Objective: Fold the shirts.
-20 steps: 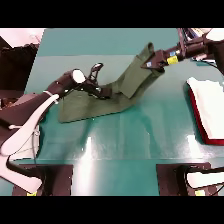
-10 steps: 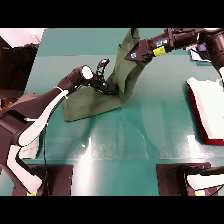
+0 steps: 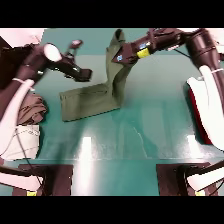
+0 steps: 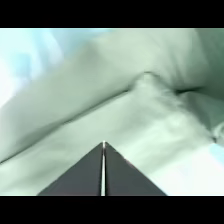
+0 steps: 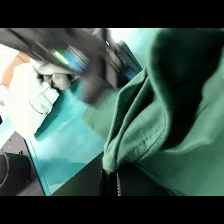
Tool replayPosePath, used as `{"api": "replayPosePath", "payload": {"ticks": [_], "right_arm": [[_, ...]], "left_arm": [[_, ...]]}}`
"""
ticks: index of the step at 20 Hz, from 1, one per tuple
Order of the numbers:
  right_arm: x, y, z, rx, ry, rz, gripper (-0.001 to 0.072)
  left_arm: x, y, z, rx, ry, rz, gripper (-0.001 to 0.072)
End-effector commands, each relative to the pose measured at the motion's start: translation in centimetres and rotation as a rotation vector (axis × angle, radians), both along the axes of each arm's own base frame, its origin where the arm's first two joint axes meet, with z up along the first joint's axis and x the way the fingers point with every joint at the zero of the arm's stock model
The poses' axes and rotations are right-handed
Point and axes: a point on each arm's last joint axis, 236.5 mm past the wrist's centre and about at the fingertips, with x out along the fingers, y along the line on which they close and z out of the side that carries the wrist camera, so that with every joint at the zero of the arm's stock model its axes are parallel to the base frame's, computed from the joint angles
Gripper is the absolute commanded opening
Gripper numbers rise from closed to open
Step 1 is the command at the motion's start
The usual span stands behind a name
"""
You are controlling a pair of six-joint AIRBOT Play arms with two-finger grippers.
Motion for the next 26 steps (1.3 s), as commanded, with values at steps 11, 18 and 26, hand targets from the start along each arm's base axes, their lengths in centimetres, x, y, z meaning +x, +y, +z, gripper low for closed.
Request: {"api": "replayPosePath", "payload": {"ticks": [11,18,26], "right_arm": [[-4.9,21.7,-12.7,0.061,-0.101,0.113,0.0488],[-3.3,13.9,-11.5,-0.111,-0.124,0.186,0.0588],[2.3,-6.4,-20.5,-0.247,0.346,-0.137,0.0696]], "left_arm": [[-4.2,11.7,12.2,0.066,-0.18,0.177,0.0026],[-5.4,11.6,11.4,0.073,-0.121,0.157,0.0026],[-5.4,11.5,11.4,0.068,-0.121,0.156,0.0026]]}}
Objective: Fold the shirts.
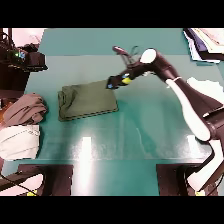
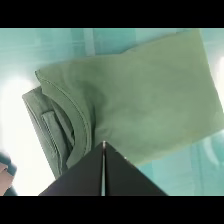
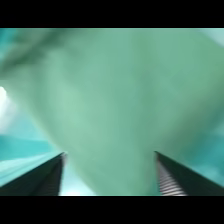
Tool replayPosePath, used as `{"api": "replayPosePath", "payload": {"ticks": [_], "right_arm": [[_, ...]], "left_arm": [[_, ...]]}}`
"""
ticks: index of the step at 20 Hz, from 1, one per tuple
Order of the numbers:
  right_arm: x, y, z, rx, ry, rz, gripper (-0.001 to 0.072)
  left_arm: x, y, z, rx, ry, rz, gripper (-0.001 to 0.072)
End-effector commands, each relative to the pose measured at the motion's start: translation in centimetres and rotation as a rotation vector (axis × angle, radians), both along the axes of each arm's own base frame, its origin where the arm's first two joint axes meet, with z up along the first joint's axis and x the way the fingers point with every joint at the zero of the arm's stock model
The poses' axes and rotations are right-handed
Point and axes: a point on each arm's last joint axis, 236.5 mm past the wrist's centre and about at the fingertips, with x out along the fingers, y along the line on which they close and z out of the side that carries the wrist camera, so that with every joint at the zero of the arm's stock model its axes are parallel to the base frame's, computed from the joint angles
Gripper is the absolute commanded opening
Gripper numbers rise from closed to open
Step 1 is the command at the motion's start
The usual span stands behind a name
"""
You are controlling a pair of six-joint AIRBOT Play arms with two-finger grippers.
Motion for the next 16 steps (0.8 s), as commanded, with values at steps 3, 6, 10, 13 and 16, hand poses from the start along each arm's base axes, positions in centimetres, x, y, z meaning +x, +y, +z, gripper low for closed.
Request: {"api": "replayPosePath", "payload": {"ticks": [3,6,10,13,16], "right_arm": [[0.6,-5.8,-4.9,0.077,0.241,-0.228,0.0691],[-0.4,-3.9,-7.0,0.078,0.288,-0.212,0.0691],[-1.1,1.8,-7.5,0.166,0.353,-0.134,0.0688],[-1.1,6.0,-7.1,0.237,0.353,-0.11,0.0642],[-1.2,9.0,-6.7,0.249,0.304,-0.077,0.0537]], "left_arm": [[0.0,0.0,0.0,-0.001,0.001,0.0,0.0026],[-0.1,0.0,0.0,-0.002,0.002,-0.001,0.0026],[-0.1,0.0,0.0,0.0,0.001,-0.006,0.0026],[-0.3,-0.1,-0.2,0.013,0.007,-0.027,0.0026],[-0.5,-0.1,-0.3,0.015,0.014,-0.031,0.0026]]}}
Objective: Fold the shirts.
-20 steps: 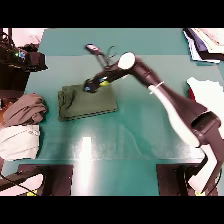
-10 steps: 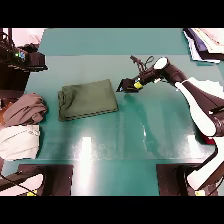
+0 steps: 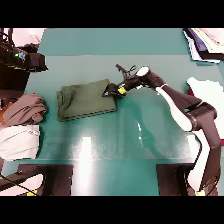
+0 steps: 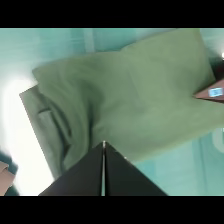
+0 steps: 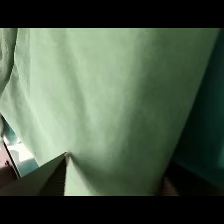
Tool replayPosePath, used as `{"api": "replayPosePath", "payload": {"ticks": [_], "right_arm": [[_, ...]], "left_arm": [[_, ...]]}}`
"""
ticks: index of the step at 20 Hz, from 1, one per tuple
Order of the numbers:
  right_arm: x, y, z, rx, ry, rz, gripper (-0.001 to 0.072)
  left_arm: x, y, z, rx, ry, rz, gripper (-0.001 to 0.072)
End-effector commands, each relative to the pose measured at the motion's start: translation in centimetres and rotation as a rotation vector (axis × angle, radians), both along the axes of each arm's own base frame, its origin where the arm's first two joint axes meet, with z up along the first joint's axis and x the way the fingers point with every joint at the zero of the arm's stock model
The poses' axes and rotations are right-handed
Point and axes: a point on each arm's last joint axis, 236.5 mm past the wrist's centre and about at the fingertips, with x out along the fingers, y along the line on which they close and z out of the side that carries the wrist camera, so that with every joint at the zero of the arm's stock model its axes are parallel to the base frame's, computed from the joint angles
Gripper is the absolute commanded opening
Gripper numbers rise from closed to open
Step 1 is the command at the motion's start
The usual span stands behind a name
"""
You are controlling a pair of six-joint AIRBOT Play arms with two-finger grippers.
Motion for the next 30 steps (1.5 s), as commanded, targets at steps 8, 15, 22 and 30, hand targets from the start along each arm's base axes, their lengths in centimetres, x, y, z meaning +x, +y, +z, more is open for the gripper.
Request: {"api": "replayPosePath", "payload": {"ticks": [8,15,22,30], "right_arm": [[3.4,-0.5,5.6,0.009,-0.177,0.01,0.0019],[9.6,-28.3,13.5,-0.402,-0.307,-0.339,0.0019],[7.0,-52.8,20.7,-0.518,-0.322,-0.865,0.0019],[3.5,-59.0,22.3,-0.546,-0.314,-0.981,0.0019]], "left_arm": [[-0.6,0.0,-0.3,0.011,0.023,-0.018,0.0026],[-0.7,-0.1,-0.4,0.013,0.028,-0.027,0.0026],[-0.9,-1.8,0.2,-0.063,0.024,-0.055,0.0026],[-1.0,-2.4,0.4,-0.089,0.025,-0.063,0.0026]]}}
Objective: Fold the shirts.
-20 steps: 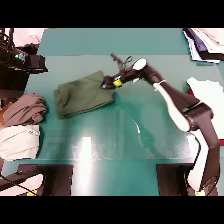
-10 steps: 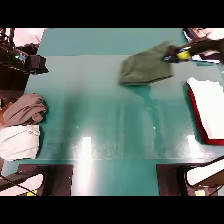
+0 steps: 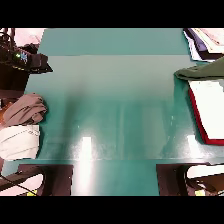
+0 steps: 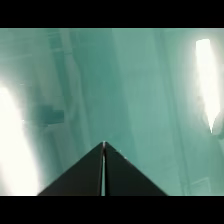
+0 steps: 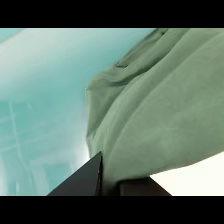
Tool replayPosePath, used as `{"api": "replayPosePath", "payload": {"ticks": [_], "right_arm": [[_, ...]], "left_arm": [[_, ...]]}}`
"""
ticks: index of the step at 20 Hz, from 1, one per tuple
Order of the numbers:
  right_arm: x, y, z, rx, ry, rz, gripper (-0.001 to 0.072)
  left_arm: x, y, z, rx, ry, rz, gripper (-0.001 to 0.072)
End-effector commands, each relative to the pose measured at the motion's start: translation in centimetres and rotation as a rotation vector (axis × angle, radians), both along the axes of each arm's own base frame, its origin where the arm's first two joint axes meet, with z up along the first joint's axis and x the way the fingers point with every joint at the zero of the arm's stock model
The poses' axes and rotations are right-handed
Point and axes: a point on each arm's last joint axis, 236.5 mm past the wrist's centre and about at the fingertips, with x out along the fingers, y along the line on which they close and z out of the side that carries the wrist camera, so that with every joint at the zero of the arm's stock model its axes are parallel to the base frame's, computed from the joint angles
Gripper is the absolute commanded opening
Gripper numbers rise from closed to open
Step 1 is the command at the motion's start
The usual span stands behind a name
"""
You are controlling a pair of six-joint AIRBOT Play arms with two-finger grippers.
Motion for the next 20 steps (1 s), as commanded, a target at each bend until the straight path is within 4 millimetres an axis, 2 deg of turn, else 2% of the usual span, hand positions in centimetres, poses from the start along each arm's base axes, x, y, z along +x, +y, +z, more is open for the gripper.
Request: {"api": "replayPosePath", "payload": {"ticks": [1,3,5,9,11,16,20], "right_arm": [[-0.9,-1.2,2.3,-0.038,-0.048,-0.026,0.0019],[-1.5,-1.1,4.4,-0.073,-0.09,-0.036,0.0019],[-2.8,-1.3,6.1,-0.117,-0.097,-0.05,0.0019],[-6.7,-1.9,7.1,-0.189,-0.006,-0.113,0.002],[-9.3,-2.2,6.3,-0.205,0.095,-0.144,0.002],[-15.5,-1.5,3.3,-0.156,0.386,-0.187,0.0022],[-18.6,-1.6,1.9,-0.17,0.482,-0.232,0.0028]], "left_arm": [[0.0,-0.1,0.1,-0.008,0.0,-0.001,0.0026],[0.0,-0.1,0.1,-0.008,-0.001,-0.001,0.0026],[0.0,-0.1,0.1,-0.006,-0.002,-0.003,0.0026],[0.0,-0.1,0.1,-0.002,-0.004,-0.01,0.0026],[0.0,-0.1,0.1,-0.001,-0.005,-0.011,0.0026],[0.0,-0.1,0.1,0.011,-0.015,-0.033,0.0026],[-0.3,-0.1,-0.1,0.024,-0.013,-0.058,0.0026]]}}
